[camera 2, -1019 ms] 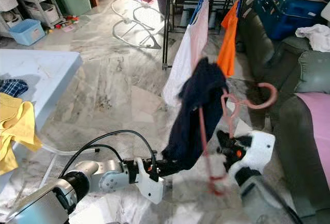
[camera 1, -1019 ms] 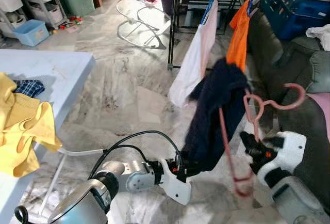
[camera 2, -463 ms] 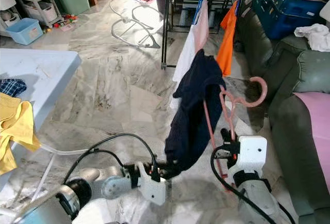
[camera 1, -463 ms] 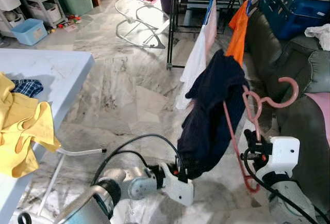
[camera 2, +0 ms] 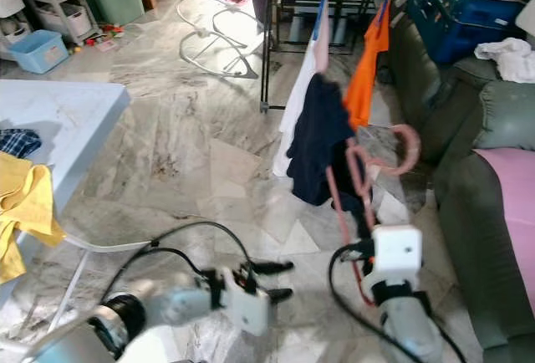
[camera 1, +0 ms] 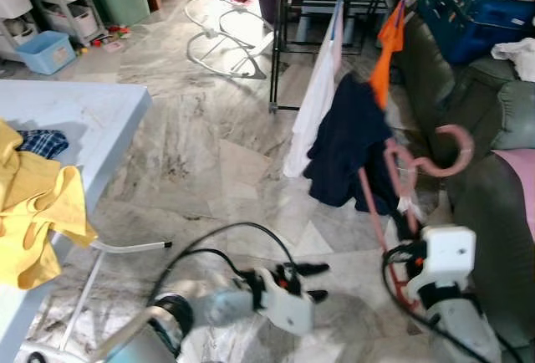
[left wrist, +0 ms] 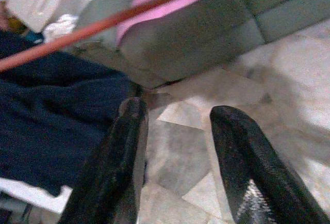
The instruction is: Hang hanger
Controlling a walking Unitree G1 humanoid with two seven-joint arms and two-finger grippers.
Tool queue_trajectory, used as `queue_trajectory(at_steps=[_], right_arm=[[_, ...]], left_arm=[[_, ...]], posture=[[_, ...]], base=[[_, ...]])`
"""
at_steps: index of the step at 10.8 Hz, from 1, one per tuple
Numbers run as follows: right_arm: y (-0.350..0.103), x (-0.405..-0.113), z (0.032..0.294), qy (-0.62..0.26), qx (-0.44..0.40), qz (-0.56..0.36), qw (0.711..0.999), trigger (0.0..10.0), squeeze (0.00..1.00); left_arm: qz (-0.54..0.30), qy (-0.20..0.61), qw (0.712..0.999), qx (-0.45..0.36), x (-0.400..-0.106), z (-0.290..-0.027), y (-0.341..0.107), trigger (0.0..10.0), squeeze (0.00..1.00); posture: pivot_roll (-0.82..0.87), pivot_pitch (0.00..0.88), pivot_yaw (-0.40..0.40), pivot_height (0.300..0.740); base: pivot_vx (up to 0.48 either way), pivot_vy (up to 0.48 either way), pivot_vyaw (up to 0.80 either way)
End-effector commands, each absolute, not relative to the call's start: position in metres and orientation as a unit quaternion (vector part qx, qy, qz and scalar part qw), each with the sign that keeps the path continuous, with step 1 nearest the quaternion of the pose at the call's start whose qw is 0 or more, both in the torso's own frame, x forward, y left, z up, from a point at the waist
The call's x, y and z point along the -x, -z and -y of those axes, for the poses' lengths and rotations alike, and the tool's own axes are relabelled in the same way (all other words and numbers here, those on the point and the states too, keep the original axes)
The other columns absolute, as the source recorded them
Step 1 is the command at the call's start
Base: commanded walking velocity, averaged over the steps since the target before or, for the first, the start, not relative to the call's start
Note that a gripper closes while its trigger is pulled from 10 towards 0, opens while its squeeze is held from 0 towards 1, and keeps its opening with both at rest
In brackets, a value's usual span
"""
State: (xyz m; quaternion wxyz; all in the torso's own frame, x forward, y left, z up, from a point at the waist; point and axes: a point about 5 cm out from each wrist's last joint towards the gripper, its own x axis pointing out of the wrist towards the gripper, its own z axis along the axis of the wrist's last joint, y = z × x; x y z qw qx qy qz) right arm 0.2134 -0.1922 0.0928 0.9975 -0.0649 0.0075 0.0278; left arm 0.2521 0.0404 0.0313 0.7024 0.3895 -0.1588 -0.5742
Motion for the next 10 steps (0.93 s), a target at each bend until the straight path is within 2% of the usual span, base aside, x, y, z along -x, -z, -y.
queue_trajectory(at_steps=[1, 2, 3, 4, 6, 7, 8, 10], right_arm=[[-0.094, -0.212, 0.187, -0.059, 0.062, 0.005, 0.996, 10.0, 0.00], [-0.093, -0.209, 0.185, -0.070, 0.065, -0.001, 0.995, 10.0, 0.00], [-0.087, -0.204, 0.185, -0.084, 0.076, -0.012, 0.994, 10.0, 0.00], [-0.080, -0.198, 0.190, -0.090, 0.090, -0.013, 0.992, 10.0, 0.00], [-0.079, -0.203, 0.201, -0.069, 0.099, -0.012, 0.993, 10.0, 0.00], [-0.079, -0.204, 0.202, -0.069, 0.101, -0.010, 0.992, 10.0, 0.00], [-0.079, -0.205, 0.202, -0.084, 0.117, -0.005, 0.990, 10.0, 0.00], [-0.078, -0.195, 0.206, -0.135, 0.138, -0.010, 0.981, 10.0, 0.00]], left_arm=[[0.185, 0.559, 0.713, -0.380, -0.266, -0.043, -0.049, 10.0, 1.00], [0.203, 0.546, 0.721, -0.375, -0.277, -0.048, -0.064, 10.0, 1.00], [0.220, 0.510, 0.744, -0.372, -0.295, -0.056, -0.083, 10.0, 1.00], [0.219, 0.444, 0.799, -0.342, -0.319, -0.064, -0.107, 10.0, 1.00], [0.170, 0.345, 0.885, -0.261, -0.342, -0.075, -0.121, 10.0, 1.00], [0.164, 0.334, 0.892, -0.256, -0.343, -0.076, -0.119, 10.0, 1.00], [0.122, 0.308, 0.918, -0.219, -0.347, -0.083, -0.114, 10.0, 1.00], [0.115, 0.323, 0.908, -0.240, -0.349, -0.086, -0.114, 10.0, 1.00]], posture=[[-0.12, 0.067, 0.000, 0.740], [-0.11, 0.067, 0.000, 0.740], [-0.10, 0.064, -0.003, 0.740], [-0.09, 0.061, -0.007, 0.740], [-0.08, 0.057, -0.014, 0.740], [-0.08, 0.056, -0.017, 0.740], [-0.08, 0.058, -0.020, 0.740], [-0.08, 0.061, -0.028, 0.740]], base=[[0.000, 0.000, 0.00], [0.000, 0.000, 0.00], [0.000, 0.000, 0.00], [0.000, 0.000, 0.00], [0.000, 0.000, 0.00], [0.000, 0.000, 0.00], [0.000, 0.000, 0.00], [0.000, 0.000, 0.00]])
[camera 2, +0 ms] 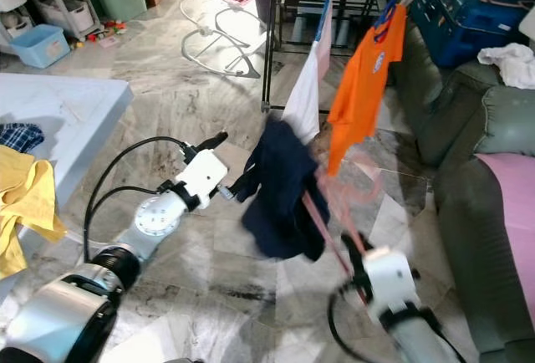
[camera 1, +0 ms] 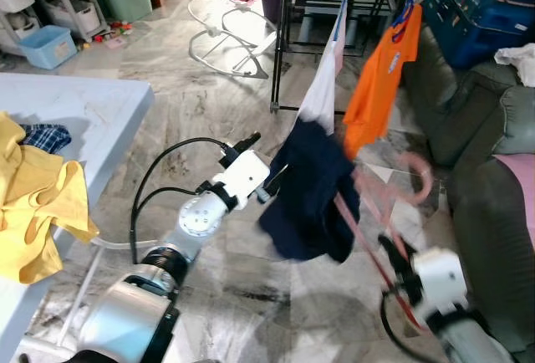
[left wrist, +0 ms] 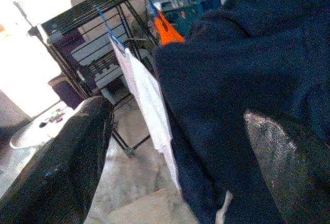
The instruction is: Hang hanger
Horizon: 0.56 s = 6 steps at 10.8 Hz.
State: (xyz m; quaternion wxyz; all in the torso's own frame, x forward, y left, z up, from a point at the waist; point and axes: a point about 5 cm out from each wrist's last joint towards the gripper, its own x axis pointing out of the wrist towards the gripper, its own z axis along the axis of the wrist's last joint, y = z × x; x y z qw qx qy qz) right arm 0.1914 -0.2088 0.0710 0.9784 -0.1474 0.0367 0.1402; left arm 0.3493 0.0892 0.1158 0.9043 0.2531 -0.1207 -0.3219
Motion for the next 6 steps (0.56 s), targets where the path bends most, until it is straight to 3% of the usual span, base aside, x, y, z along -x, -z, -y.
queue_trajectory(at_steps=[1, 4, 5, 6], right_arm=[[-0.080, -0.189, 0.214, -0.157, 0.155, -0.015, 0.975, 10.0, 0.00], [-0.080, -0.175, 0.236, -0.199, 0.172, -0.034, 0.964, 10.0, 0.00], [-0.077, -0.174, 0.243, -0.217, 0.184, -0.050, 0.957, 10.0, 0.00], [-0.077, -0.175, 0.244, -0.233, 0.201, -0.056, 0.950, 10.0, 0.00]], left_arm=[[0.141, 0.348, 0.878, -0.297, -0.349, -0.087, -0.122, 10.0, 1.00], [0.168, 0.414, 0.799, -0.402, -0.352, -0.092, -0.137, 10.0, 1.00], [0.173, 0.451, 0.750, -0.451, -0.348, -0.092, -0.136, 10.0, 1.00], [0.171, 0.476, 0.725, -0.467, -0.345, -0.091, -0.134, 10.0, 1.00]], posture=[[-0.08, 0.061, -0.028, 0.740], [-0.08, 0.062, -0.026, 0.740], [-0.08, 0.061, -0.019, 0.740], [-0.08, 0.061, -0.017, 0.740]], base=[[0.000, 0.000, 0.00], [0.000, 0.000, 0.00], [0.000, 0.000, 0.00], [0.000, 0.000, 0.00]])
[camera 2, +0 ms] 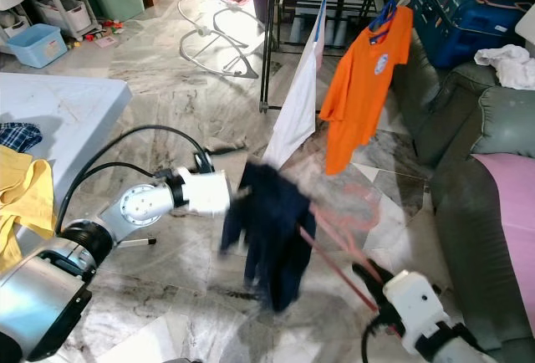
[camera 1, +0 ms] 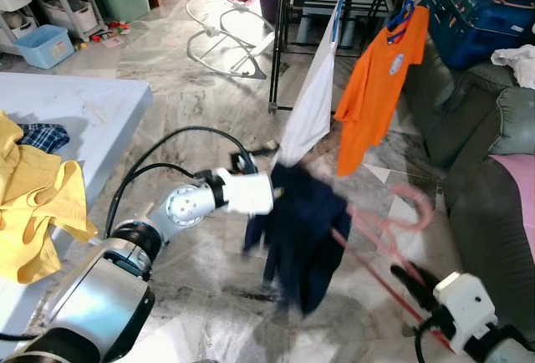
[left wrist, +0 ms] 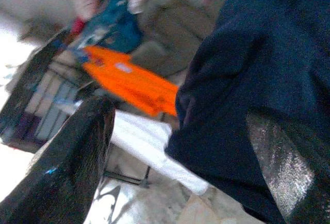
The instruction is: Hang hanger
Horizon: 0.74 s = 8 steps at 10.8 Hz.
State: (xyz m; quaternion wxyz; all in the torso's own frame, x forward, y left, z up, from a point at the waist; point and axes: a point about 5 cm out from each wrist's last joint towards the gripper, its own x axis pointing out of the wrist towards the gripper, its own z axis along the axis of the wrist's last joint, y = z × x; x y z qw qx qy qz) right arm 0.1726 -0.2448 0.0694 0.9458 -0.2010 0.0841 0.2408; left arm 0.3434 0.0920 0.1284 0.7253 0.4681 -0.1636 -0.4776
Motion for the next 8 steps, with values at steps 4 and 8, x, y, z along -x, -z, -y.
queue_trajectory(at_steps=[4, 8], right_arm=[[-0.085, -0.182, 0.234, -0.316, 0.221, -0.048, 0.921, 10.0, 0.00], [-0.091, -0.184, 0.230, -0.345, 0.250, -0.044, 0.904, 10.0, 0.00]], left_arm=[[0.163, 0.514, 0.668, -0.512, -0.343, -0.079, -0.129, 10.0, 1.00], [0.115, 0.546, 0.621, -0.550, -0.344, -0.075, -0.121, 2.2, 0.00]], posture=[[-0.09, 0.059, -0.013, 0.740], [-0.11, 0.057, -0.010, 0.740]], base=[[0.000, 0.000, 0.00], [0.000, 0.000, 0.00]])
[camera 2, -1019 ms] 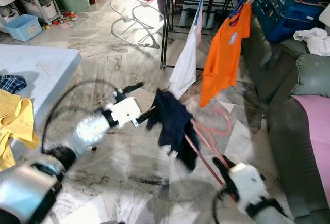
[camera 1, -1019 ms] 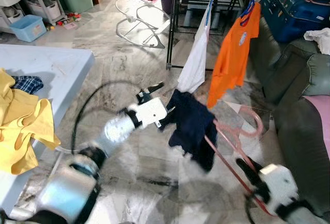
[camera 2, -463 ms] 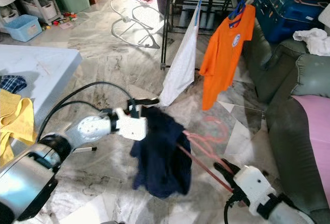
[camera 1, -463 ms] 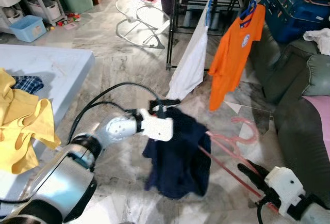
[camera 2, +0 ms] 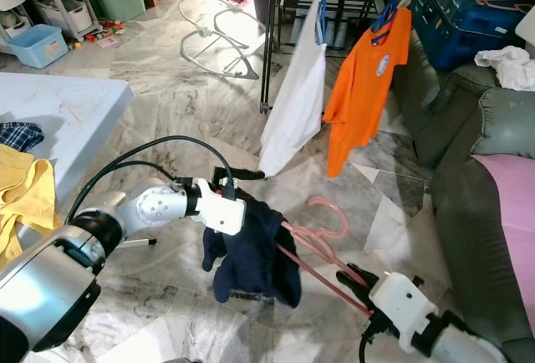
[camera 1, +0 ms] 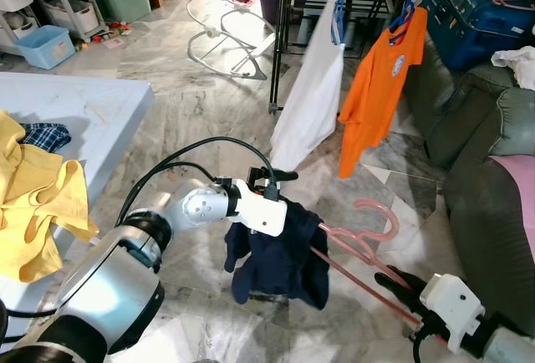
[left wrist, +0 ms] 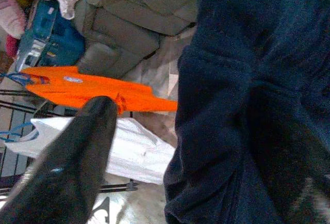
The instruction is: Hang hanger
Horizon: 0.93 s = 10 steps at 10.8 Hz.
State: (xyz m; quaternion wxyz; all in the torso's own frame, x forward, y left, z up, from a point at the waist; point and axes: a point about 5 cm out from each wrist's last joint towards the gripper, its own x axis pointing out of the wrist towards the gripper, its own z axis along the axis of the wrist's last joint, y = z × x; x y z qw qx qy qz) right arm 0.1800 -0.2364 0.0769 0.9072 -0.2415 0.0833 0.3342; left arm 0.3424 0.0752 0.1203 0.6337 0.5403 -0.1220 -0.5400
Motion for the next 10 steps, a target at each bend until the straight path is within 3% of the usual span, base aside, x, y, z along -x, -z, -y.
queue_trajectory(at_steps=[1, 6, 10], right_arm=[[-0.091, -0.185, 0.231, -0.348, 0.262, -0.043, 0.899, 10.0, 0.00], [-0.099, -0.191, 0.229, -0.361, 0.293, -0.028, 0.885, 10.0, 0.00], [-0.097, -0.190, 0.231, -0.368, 0.308, -0.038, 0.876, 10.0, 0.00]], left_arm=[[0.110, 0.546, 0.618, -0.555, -0.345, -0.075, -0.122, 0.0, 0.00], [0.041, 0.589, 0.583, -0.558, -0.343, -0.078, -0.114, 0.0, 0.00], [0.019, 0.605, 0.576, -0.550, -0.341, -0.079, -0.111, 0.0, 0.00]], posture=[[-0.11, 0.056, -0.008, 0.740], [-0.11, 0.056, -0.003, 0.740], [-0.11, 0.061, -0.003, 0.740]], base=[[0.000, 0.000, 0.00], [0.000, 0.000, 0.00], [0.000, 0.000, 0.00]])
